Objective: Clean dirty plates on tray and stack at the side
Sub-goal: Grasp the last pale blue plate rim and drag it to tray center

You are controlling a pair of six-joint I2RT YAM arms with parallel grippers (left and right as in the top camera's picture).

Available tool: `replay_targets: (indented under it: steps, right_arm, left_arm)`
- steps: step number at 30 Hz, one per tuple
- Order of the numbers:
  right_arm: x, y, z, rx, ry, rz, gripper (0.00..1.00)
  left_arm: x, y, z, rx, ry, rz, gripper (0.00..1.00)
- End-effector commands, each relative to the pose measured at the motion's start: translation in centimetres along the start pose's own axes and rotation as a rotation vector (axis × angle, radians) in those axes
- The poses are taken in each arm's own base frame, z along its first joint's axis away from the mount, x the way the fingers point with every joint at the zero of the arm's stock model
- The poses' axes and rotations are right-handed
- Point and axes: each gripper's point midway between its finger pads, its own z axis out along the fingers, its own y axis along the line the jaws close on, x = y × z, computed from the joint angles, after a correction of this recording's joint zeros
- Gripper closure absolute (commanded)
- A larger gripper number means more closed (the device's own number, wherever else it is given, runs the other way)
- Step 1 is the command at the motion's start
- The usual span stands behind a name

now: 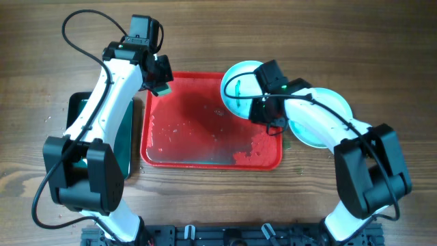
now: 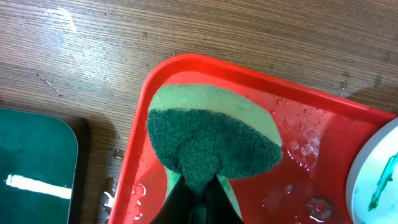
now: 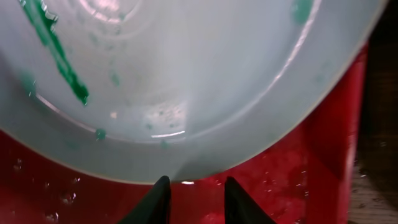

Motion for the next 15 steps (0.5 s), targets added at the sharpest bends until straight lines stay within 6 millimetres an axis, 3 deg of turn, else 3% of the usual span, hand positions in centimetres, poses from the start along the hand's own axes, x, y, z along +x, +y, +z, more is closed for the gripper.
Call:
replay_targets:
  steps: [1, 7, 14, 15]
  right_arm:
    - [-0.1, 0.3, 0.6, 0.039, -0.018, -0.017, 0.71]
    - [-2.1, 0.4, 0.5, 0.049, -0.116, 0.059, 0.64]
    - [-1.5, 0.5, 2.1, 0.039, -0.068, 0.059, 0.65]
    - [-1.0, 1.0, 2.3, 0.010, -0.040, 0.046, 0.70]
  left_arm:
    - [-0.4, -0.2, -0.7, 0.018, -0.017, -0.017, 0.96]
    - [-0.4, -0.2, -0.7, 0.018, -0.016, -0.017, 0.96]
    - [-0.4, -0.2, -0.7, 0.018, -0.016, -0.017, 0.96]
    - [-0.4, -0.2, -0.7, 0.018, -0.016, -0.017, 0.96]
